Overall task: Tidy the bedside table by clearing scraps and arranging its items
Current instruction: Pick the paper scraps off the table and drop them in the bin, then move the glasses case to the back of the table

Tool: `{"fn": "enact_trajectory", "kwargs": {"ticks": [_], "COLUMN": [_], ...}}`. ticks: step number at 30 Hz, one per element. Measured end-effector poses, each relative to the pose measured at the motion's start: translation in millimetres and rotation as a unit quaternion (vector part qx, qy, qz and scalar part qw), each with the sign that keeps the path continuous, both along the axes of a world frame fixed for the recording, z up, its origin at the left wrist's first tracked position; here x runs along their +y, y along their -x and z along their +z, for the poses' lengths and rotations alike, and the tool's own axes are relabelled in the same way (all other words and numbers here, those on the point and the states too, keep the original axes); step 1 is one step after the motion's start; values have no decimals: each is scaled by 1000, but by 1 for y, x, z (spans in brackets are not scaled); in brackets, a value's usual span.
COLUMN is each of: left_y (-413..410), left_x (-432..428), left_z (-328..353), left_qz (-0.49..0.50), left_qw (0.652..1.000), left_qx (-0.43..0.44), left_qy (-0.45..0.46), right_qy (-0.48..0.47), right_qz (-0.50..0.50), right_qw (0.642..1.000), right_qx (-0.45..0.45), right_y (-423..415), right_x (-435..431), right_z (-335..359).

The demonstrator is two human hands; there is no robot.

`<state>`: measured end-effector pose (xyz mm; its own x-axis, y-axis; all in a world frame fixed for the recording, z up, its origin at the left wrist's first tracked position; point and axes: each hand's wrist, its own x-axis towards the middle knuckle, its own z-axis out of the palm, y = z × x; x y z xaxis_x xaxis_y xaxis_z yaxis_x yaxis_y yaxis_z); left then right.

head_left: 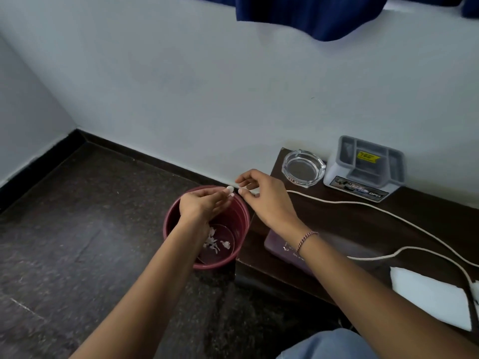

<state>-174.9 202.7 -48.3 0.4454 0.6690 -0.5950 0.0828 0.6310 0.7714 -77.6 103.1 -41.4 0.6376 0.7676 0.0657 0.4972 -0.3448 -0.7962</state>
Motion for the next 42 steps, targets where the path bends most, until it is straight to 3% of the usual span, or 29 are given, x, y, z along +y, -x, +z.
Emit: {"fn": "enact_trajectory", "kwargs": {"ticks": [8, 17, 21, 27, 30, 37, 42], "left_y": [7, 0, -9, -28, -27, -18, -18], "left_x": [17, -3, -26, -61, -72, -86, -97], "left_z": [-31, -27, -20, -22, -22, -8, -3], "left_qz": [43, -45, -144, -209, -209, -251, -250], "left_qw": [993, 989, 974, 948, 935, 875, 868], "left_qx": [97, 123, 149, 196, 221, 274, 281], "left_qy": [-47, -70, -93, -140, -185, -310, -325], "right_qy": [7, 4, 113, 265, 282, 184, 130], "right_qz": [-24, -93, -84, -106, -145, -252, -264], "right_qw": [1000, 995, 990, 958, 946, 896, 881], "right_qx": [14, 35, 25, 4, 73, 315, 369], "right_y": [-6, -24, -37, -52, -55, -37, -18], "right_x": [-9, -55, -86, -136, -158, -193, -199], "right_z": [-4, 5, 10, 14, 13, 8, -1]}}
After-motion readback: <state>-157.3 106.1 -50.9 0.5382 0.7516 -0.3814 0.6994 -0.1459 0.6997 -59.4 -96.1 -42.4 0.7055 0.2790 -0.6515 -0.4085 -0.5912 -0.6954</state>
